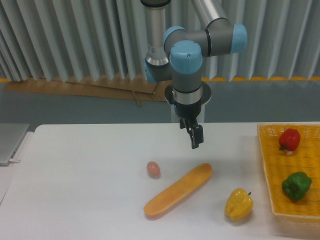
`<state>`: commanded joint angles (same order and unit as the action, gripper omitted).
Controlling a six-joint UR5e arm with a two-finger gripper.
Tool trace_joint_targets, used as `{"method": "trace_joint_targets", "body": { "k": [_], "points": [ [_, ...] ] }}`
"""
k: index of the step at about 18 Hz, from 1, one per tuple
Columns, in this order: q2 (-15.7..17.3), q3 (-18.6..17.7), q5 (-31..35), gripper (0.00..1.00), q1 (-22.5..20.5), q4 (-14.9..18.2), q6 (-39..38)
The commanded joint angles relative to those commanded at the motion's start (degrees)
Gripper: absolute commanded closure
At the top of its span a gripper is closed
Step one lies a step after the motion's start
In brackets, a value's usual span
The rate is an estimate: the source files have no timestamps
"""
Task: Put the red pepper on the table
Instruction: 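Move the gripper toward the red pepper in the yellow basket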
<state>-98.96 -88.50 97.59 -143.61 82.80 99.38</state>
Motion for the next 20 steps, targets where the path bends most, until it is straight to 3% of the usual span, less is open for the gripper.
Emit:
{"method": "trace_joint_targets", "body": {
  "k": [10,20],
  "points": [
    [-0.09,0.17,-1.79,0.00,-1.23,0.00,-0.15],
    [-1.49,0.43,-2.05,0.00,-7.30,-1.67,10.83]
  ]
}}
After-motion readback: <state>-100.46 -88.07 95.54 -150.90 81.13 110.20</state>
